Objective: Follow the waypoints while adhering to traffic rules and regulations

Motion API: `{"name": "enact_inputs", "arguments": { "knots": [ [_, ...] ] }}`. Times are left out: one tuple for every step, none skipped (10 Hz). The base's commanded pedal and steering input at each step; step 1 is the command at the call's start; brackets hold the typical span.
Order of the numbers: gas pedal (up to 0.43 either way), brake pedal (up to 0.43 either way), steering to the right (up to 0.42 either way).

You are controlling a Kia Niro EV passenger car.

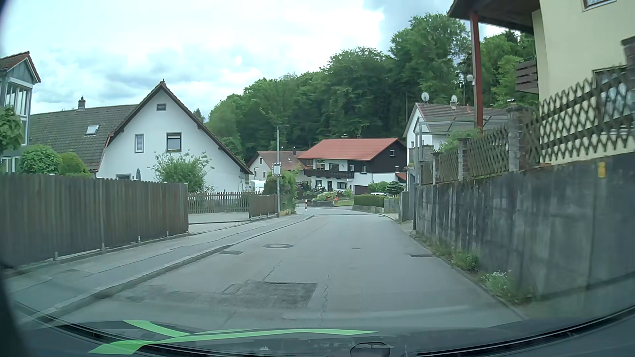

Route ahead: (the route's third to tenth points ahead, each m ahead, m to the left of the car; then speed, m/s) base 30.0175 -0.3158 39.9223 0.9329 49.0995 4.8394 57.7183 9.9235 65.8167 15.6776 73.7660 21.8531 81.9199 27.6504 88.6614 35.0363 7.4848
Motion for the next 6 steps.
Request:
{"name": "enact_inputs", "arguments": {
  "knots": [
    [0.0,0.262,0.024],
    [0.0,0.262,0.024],
    [0.0,0.238,0.024],
    [0.0,0.213,0.026],
    [0.0,0.183,0.035],
    [0.0,0.177,0.038]
  ]
}}
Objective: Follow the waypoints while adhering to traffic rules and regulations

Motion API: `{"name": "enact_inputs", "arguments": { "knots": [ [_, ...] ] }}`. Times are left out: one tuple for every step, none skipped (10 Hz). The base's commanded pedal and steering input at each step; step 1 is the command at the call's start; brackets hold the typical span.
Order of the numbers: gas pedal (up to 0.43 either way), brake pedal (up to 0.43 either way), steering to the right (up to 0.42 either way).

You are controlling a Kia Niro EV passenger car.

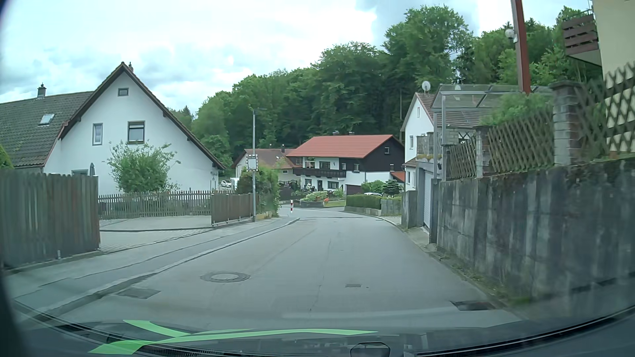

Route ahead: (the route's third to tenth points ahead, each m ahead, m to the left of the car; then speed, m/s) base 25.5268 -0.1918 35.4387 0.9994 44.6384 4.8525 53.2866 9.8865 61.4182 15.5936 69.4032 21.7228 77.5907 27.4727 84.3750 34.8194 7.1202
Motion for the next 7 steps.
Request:
{"name": "enact_inputs", "arguments": {
  "knots": [
    [0.0,0.177,0.038],
    [0.0,0.165,0.037],
    [0.0,0.159,0.034],
    [0.0,0.159,0.032],
    [0.0,0.159,0.031],
    [0.0,0.165,0.031],
    [0.0,0.165,0.03]
  ]
}}
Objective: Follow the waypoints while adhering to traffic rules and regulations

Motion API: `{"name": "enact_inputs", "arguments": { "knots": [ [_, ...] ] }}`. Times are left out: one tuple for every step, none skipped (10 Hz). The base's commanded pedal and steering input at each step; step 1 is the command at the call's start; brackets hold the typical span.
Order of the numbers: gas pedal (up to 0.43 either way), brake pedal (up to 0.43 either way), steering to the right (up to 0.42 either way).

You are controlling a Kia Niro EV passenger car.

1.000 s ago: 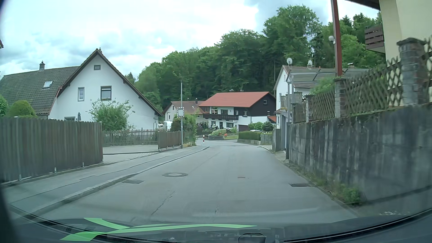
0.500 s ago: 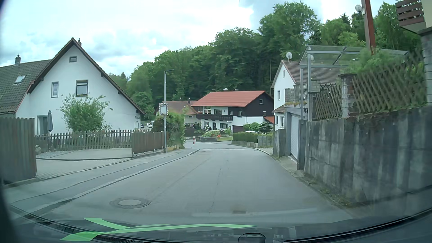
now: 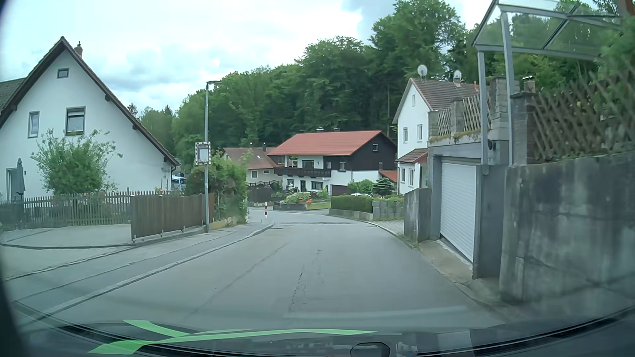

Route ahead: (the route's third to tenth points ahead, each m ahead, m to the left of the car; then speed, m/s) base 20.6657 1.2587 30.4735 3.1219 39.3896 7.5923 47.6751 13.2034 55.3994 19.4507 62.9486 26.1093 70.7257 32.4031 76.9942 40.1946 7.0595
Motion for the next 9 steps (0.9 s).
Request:
{"name": "enact_inputs", "arguments": {
  "knots": [
    [0.0,0.177,0.028],
    [0.0,0.177,0.02],
    [0.0,0.183,0.011],
    [0.0,0.189,0.005],
    [0.0,0.195,0.005],
    [0.0,0.183,0.004],
    [0.0,0.195,0.0],
    [0.0,0.195,-0.002],
    [0.0,0.189,-0.002]
  ]
}}
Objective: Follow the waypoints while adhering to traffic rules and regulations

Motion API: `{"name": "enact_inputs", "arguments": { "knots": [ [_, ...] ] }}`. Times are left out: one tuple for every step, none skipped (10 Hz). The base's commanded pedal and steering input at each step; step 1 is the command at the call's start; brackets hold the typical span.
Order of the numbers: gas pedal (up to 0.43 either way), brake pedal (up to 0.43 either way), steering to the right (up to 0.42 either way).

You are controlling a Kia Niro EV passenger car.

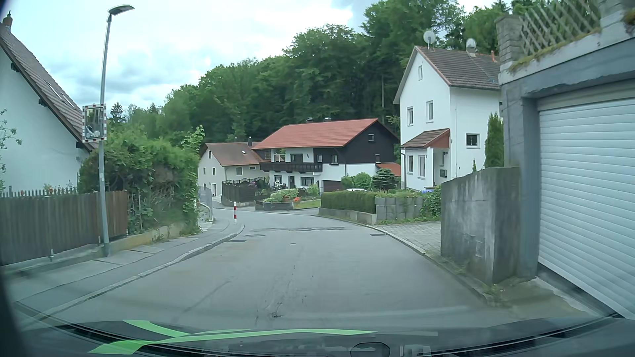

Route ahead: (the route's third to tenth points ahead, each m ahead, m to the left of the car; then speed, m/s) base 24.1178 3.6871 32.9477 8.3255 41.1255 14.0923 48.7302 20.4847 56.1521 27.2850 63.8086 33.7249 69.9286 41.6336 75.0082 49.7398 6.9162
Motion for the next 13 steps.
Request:
{"name": "enact_inputs", "arguments": {
  "knots": [
    [0.0,0.195,-0.002],
    [0.0,0.177,-0.002],
    [0.0,0.177,-0.002],
    [0.0,0.177,-0.002],
    [0.0,0.177,-0.002],
    [0.0,0.177,-0.003],
    [0.0,0.177,-0.004],
    [0.0,0.177,-0.007],
    [0.0,0.177,-0.014],
    [0.0,0.183,-0.023],
    [0.0,0.171,-0.033],
    [0.0,0.177,-0.045],
    [0.0,0.177,-0.055]
  ]
}}
